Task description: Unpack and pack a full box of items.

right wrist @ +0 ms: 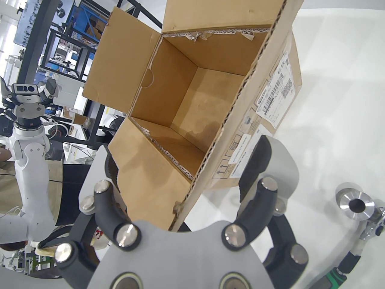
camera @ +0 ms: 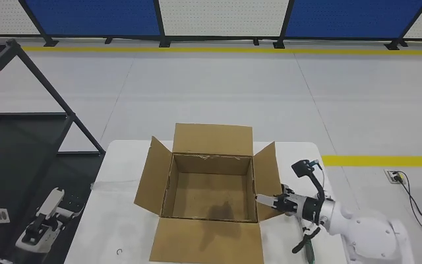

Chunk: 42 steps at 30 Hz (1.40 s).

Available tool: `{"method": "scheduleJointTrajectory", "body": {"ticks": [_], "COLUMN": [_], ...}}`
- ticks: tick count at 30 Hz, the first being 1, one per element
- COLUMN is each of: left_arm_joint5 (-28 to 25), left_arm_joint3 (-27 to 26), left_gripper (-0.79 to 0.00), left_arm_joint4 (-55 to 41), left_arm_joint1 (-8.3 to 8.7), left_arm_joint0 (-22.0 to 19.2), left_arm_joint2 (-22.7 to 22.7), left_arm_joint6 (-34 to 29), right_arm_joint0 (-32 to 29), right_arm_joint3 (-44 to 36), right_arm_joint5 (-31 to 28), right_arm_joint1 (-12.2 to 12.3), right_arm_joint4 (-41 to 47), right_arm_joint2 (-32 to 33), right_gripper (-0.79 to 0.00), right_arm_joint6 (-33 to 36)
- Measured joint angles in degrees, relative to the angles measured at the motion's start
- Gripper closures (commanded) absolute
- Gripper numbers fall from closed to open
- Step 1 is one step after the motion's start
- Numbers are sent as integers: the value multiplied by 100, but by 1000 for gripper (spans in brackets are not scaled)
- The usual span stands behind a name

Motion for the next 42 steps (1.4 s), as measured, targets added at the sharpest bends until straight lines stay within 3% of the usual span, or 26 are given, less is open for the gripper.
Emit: {"method": "scheduleJointTrajectory", "body": {"ticks": [26, 35, 42], "left_arm_joint5": [-135, -566, -1305], "left_arm_joint3": [-4, -53, 131], "left_gripper": [-785, -785, -785], "left_arm_joint4": [51, 1795, 3769], "left_arm_joint1": [-26, 51, 129], "left_arm_joint0": [253, 239, -124], "left_arm_joint2": [-175, -9, 605], "left_arm_joint6": [169, -158, -116], "right_arm_joint0": [226, -41, -511], "right_arm_joint3": [209, -50, -390], "right_arm_joint5": [-251, -271, -336], "right_arm_joint1": [242, 351, 440], "right_arm_joint4": [10, 129, 293], "right_arm_joint2": [-472, -139, 260], "right_gripper": [-785, -785, -785], "right_arm_joint6": [-424, -680, -900]}}
